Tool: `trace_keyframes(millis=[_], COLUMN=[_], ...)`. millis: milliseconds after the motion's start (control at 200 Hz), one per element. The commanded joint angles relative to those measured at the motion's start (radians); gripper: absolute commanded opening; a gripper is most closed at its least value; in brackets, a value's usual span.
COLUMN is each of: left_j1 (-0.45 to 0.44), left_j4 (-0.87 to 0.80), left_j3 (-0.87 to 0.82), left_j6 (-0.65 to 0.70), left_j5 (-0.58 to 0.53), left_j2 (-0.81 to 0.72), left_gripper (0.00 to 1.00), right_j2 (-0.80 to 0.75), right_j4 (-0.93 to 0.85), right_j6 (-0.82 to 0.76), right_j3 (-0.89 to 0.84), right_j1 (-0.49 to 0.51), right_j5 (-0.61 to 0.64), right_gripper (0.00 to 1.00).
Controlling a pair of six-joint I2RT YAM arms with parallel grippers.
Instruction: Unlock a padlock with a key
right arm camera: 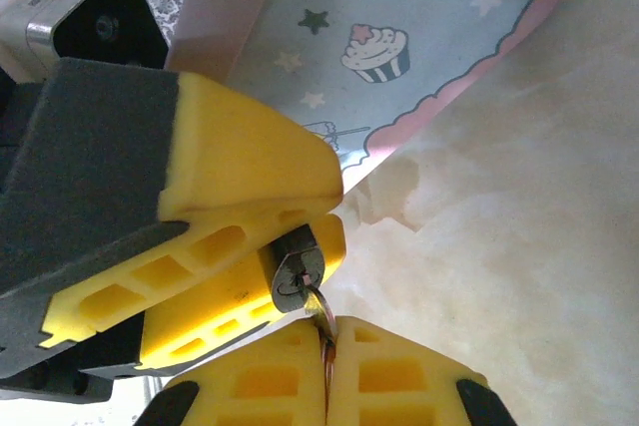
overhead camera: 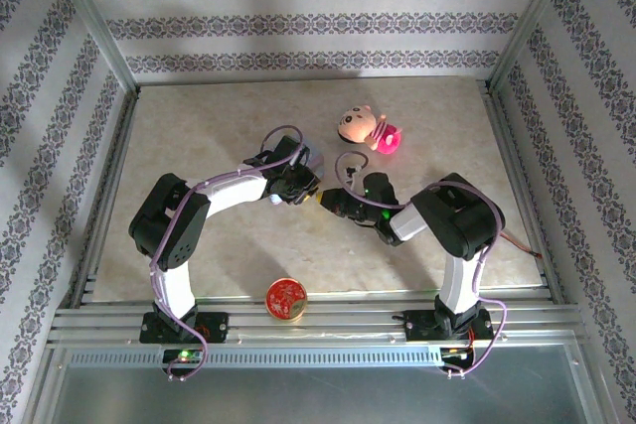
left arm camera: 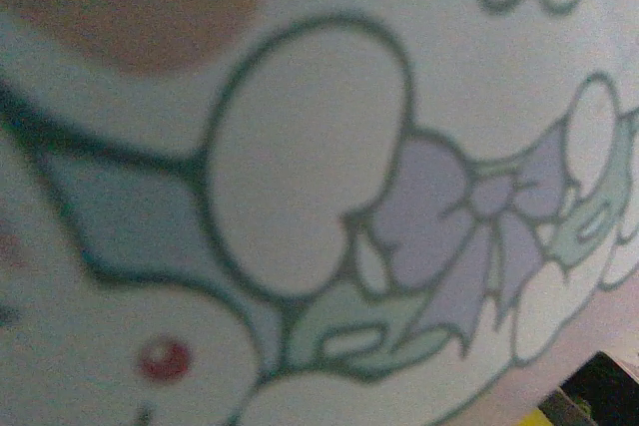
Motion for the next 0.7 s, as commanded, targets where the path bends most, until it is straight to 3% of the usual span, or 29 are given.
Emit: trace_keyframes(millis=[0, 65, 150, 285, 345, 560, 695], left_j1=[-0.037, -0.037, -0.037, -0.04, -0.043, -0.049, -0.052], left_j4=[-0.001, 0.009, 0.027, 0.047, 0.047, 0.066, 0.084], left_j3=[-0.014, -0.016, -0.024, -0.028, -0.025, -0.021, -0.035], left_j6=[-0.017, -0.025, -0.042, -0.057, -0.056, -0.053, -0.059], left_j5=[0.214, 0.228, 0.245, 0.269, 0.275, 0.291, 0.297], left_j2=[0.006, 0.01, 0.018, 0.029, 0.029, 0.021, 0.017], left_gripper=[0.04, 0.04, 0.04, 0.04, 0.04, 0.03, 0.03], right_j2=[0.069, 0.085, 0.035, -0.115, -0.154, -0.109, -0.038], right_j4=[0.205, 0.224, 0.085, -0.307, -0.368, -0.295, -0.072], right_j6=[0.128, 0.124, -0.001, -0.303, -0.371, -0.337, -0.116], right_j3=[0.08, 0.093, 0.094, 0.115, 0.123, 0.156, 0.142], right_j1=[-0.034, -0.033, -0.005, 0.079, 0.099, 0.059, 0.012], right_j5=[-0.043, -0.055, -0.003, 0.23, 0.292, 0.181, 0.066], right_gripper=[0.0, 0.0, 0.0, 0.0, 0.0, 0.0, 0.0])
